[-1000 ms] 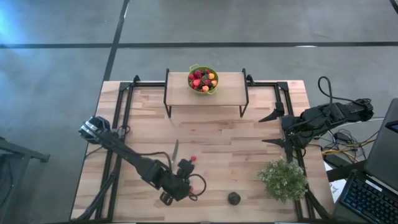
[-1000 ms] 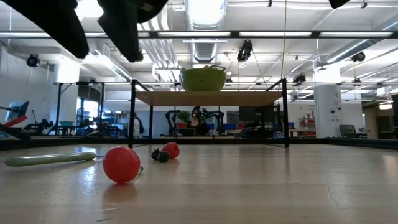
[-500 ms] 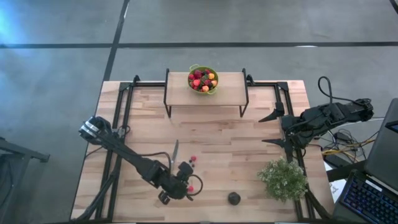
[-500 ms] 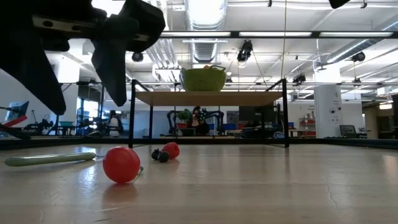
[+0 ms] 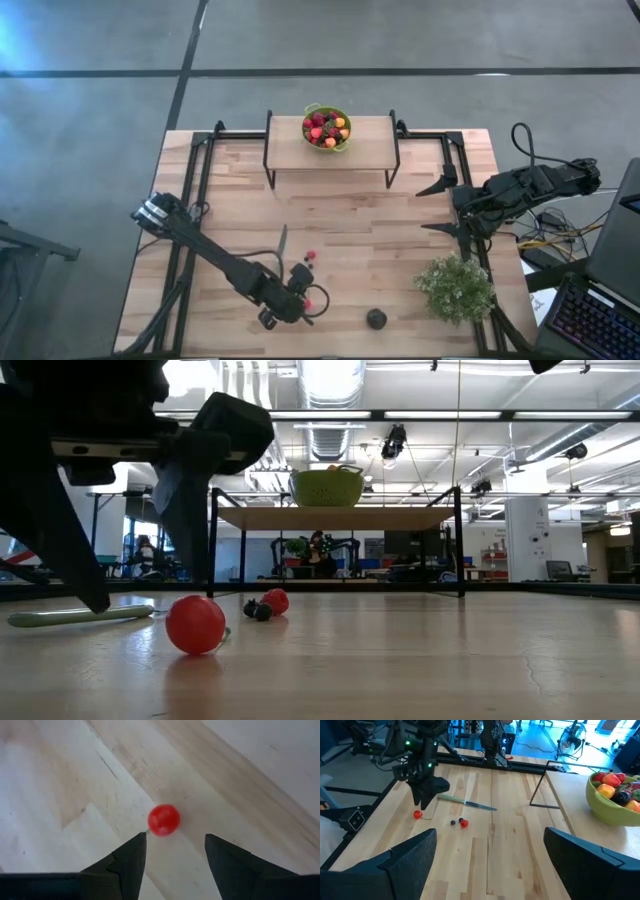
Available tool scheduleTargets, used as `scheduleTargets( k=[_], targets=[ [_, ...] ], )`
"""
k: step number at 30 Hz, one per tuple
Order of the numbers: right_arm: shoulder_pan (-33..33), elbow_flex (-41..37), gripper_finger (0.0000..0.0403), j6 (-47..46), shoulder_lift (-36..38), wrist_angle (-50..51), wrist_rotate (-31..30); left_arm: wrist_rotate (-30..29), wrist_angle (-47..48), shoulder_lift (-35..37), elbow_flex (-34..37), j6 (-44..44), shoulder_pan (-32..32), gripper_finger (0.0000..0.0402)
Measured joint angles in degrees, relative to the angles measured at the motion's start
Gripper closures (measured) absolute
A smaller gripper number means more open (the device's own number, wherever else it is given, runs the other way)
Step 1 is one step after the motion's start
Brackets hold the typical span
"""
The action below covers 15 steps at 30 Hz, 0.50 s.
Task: Pick & Place Fruit
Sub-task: Put the red cherry into the green colander on the shelf
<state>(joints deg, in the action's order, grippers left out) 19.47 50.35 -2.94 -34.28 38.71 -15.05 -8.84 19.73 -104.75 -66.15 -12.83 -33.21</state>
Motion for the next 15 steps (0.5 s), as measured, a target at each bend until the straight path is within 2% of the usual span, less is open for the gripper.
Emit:
scheduleTargets(
  k=[15],
  targets=[
    [0.0,0.0,0.0040,0.0,-0.1,0.0,0.0,-0.3,-2.7,-1.6,0.0,-2.2,0.0,0.0193]
  ],
)
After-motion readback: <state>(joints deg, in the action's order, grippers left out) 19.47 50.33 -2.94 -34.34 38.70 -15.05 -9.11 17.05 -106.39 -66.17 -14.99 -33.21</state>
